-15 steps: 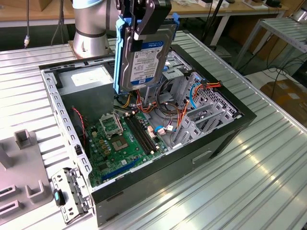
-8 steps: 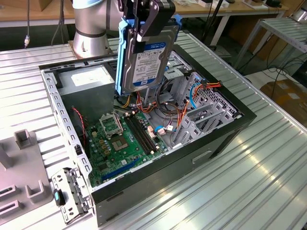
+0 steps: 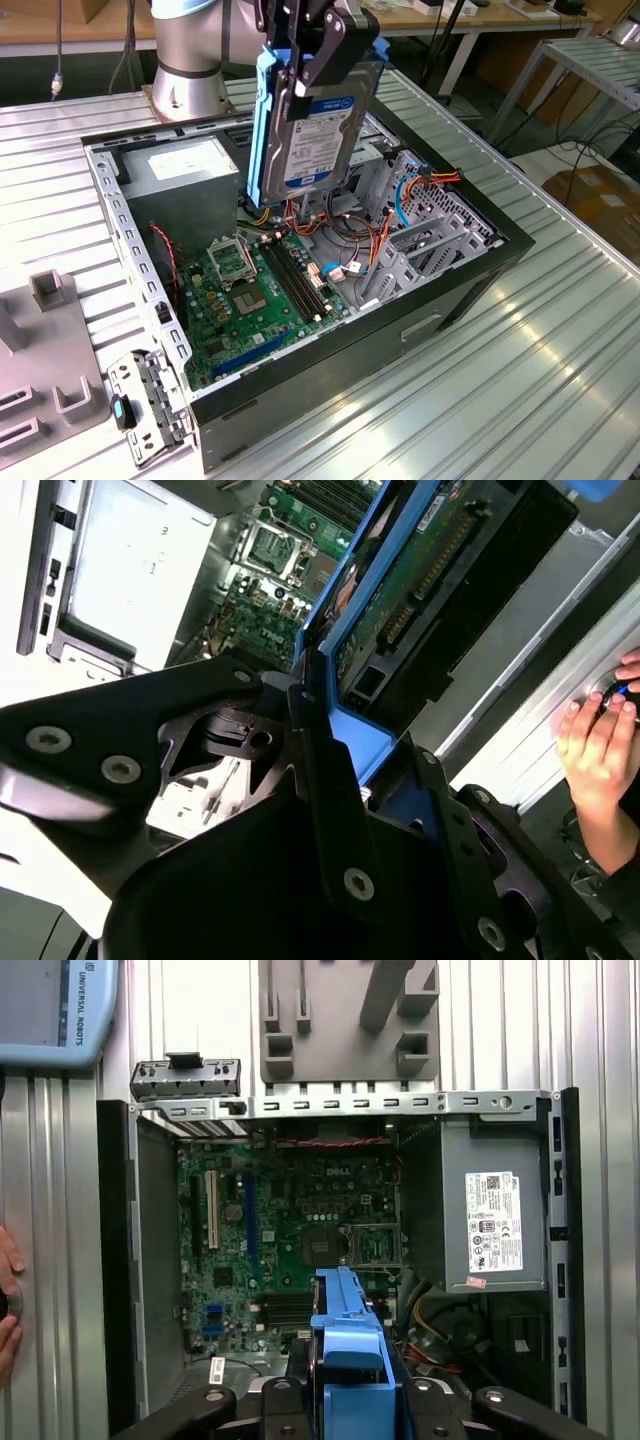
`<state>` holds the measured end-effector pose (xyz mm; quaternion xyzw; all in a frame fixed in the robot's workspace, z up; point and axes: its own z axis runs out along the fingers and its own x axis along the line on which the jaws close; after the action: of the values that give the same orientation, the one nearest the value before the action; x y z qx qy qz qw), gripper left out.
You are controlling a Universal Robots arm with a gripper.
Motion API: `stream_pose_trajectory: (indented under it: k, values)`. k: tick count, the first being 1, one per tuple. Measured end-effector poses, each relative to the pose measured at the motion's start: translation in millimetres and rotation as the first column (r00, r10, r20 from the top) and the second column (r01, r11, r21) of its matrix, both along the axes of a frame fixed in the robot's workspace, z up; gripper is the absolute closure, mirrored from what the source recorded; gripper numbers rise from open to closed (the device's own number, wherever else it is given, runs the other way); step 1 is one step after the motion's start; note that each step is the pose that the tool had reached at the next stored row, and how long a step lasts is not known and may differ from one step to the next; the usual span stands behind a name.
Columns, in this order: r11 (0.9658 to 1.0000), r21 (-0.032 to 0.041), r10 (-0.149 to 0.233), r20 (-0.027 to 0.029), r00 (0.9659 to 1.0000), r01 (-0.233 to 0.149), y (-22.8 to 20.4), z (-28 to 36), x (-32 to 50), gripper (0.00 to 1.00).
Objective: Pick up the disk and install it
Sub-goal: 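Insert the disk into the insertion slot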
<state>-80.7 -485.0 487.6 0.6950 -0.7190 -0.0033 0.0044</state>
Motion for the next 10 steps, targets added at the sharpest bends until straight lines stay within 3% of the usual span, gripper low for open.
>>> stream_pose_trajectory:
  k: [5,7,10]
  values:
    - [1.0,-0.0001,0.0,-0.0002,1.0,0.0,-14.3,-0.4,1.3,0.63]
    - [1.0,0.0,0.0,-0.0003,1.0,0.0,-19.7,-1.3,6.9,0.63]
    - [1.0,0.0,0.0,-0.0005,1.0,0.0,-22.9,-2.0,17.8,0.63]
